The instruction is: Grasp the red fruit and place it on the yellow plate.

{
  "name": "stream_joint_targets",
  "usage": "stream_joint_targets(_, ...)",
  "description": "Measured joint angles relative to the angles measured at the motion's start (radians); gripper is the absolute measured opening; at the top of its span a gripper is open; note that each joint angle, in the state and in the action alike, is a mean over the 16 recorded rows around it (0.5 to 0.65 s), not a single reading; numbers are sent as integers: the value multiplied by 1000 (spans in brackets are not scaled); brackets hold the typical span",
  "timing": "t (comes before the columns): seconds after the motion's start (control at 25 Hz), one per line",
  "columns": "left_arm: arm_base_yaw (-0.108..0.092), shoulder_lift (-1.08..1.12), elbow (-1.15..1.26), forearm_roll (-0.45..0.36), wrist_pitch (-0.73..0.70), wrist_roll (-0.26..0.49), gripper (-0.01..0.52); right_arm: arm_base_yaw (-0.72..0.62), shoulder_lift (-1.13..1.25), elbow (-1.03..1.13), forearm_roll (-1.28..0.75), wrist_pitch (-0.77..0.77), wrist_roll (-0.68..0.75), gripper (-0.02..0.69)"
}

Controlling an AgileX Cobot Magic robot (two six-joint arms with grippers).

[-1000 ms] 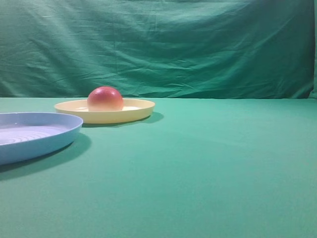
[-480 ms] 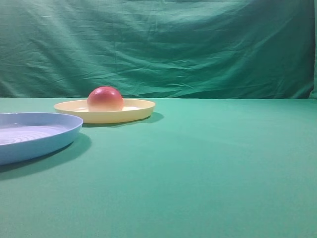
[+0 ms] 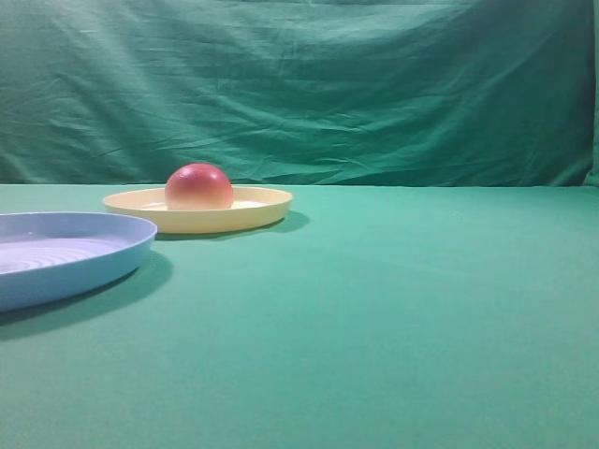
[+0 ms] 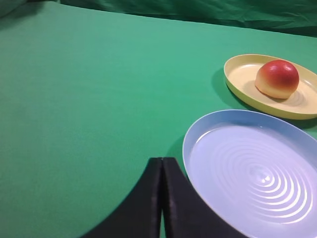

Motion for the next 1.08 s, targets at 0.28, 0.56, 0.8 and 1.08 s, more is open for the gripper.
stream_joint_targets(0.28,0,0,0,0,0,0,0,13,0,3,-3,-3,9,0)
stream_joint_targets(0.56,0,0,0,0,0,0,0,17,0,3,-5,-3,7,0)
stream_joint_targets(0.8,0,0,0,0,0,0,0,17,0,3,-5,-3,7,0)
stream_joint_targets(1.08,0,0,0,0,0,0,0,17,0,3,-5,-3,6,0)
